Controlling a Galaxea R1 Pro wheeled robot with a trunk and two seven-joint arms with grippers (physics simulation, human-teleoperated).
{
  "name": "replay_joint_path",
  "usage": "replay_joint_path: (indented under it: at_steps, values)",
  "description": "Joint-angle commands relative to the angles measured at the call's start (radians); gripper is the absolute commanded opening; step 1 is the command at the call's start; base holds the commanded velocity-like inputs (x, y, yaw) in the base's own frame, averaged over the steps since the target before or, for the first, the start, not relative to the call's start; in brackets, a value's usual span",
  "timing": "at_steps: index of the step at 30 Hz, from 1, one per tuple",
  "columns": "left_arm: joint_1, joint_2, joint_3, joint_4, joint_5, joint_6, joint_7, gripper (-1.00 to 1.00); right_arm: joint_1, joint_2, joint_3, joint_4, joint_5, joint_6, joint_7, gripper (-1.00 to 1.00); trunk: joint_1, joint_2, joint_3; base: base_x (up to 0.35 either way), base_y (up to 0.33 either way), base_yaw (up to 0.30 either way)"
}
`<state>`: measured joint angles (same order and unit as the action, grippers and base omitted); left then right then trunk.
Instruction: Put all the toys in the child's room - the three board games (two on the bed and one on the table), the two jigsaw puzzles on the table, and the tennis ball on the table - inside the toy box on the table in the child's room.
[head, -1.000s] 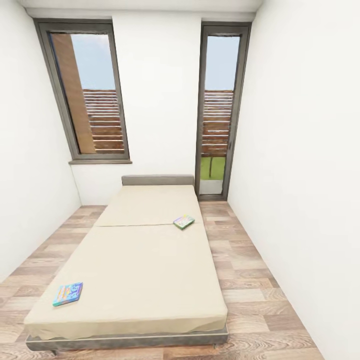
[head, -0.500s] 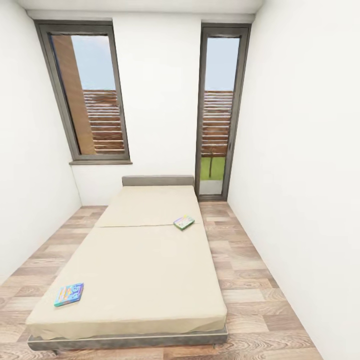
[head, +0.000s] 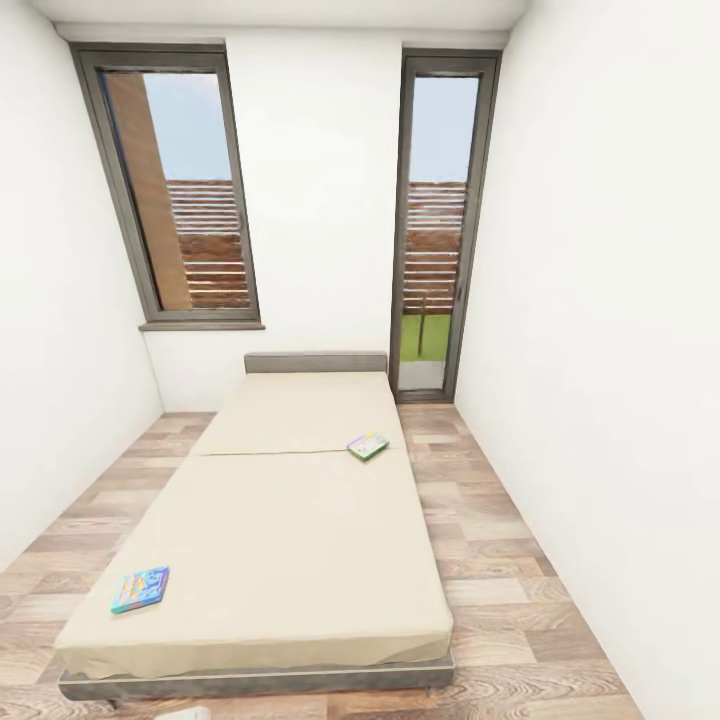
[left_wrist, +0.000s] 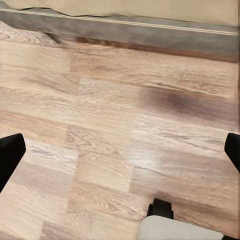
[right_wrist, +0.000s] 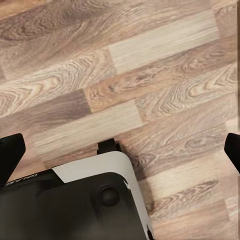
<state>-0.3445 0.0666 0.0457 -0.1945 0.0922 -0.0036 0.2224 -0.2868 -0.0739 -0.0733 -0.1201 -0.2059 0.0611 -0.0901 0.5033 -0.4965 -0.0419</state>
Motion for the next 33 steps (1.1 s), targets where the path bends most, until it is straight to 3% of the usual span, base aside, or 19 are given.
replay_joint_path:
  at_steps: [1,10,14,18,20,23,33]
  values:
    - [-0.001,-0.003,0.001,-0.001,0.009,-0.003,0.001,1.00,0.001,-0.004,-0.008,-0.002,-0.002,-0.004,-0.002,1.00,-0.003,0.005,0.001,0.000,0.000,0.000]
    - [-0.001,-0.018,0.000,0.001,0.011,-0.008,0.001,1.00,0.004,-0.010,-0.013,0.003,-0.012,-0.088,0.000,1.00,-0.038,0.068,0.029,0.000,0.000,0.000]
    - [-0.001,-0.028,0.002,-0.004,0.013,0.007,0.004,1.00,-0.018,-0.007,-0.015,-0.004,-0.014,-0.024,0.002,1.00,-0.053,0.096,0.042,0.000,0.000,0.000]
    - [-0.004,-0.050,0.005,-0.014,0.014,0.090,0.007,1.00,-0.037,-0.010,-0.033,-0.031,-0.028,0.055,0.005,1.00,-0.053,0.096,0.042,0.000,0.000,0.000]
    - [-0.004,-0.049,0.007,-0.020,0.015,0.113,0.006,1.00,-0.039,-0.009,-0.051,-0.044,-0.040,0.065,0.004,1.00,-0.053,0.096,0.042,0.000,0.000,0.000]
    - [-0.005,-0.044,0.007,-0.027,0.016,0.106,0.004,1.00,-0.041,-0.005,-0.077,-0.059,-0.052,0.052,0.001,1.00,-0.053,0.096,0.042,0.000,0.000,0.000]
    - [-0.004,-0.052,0.002,-0.008,0.013,0.074,0.003,1.00,-0.041,0.002,-0.101,-0.069,-0.063,0.010,-0.007,1.00,-0.053,0.096,0.042,0.000,0.000,0.000]
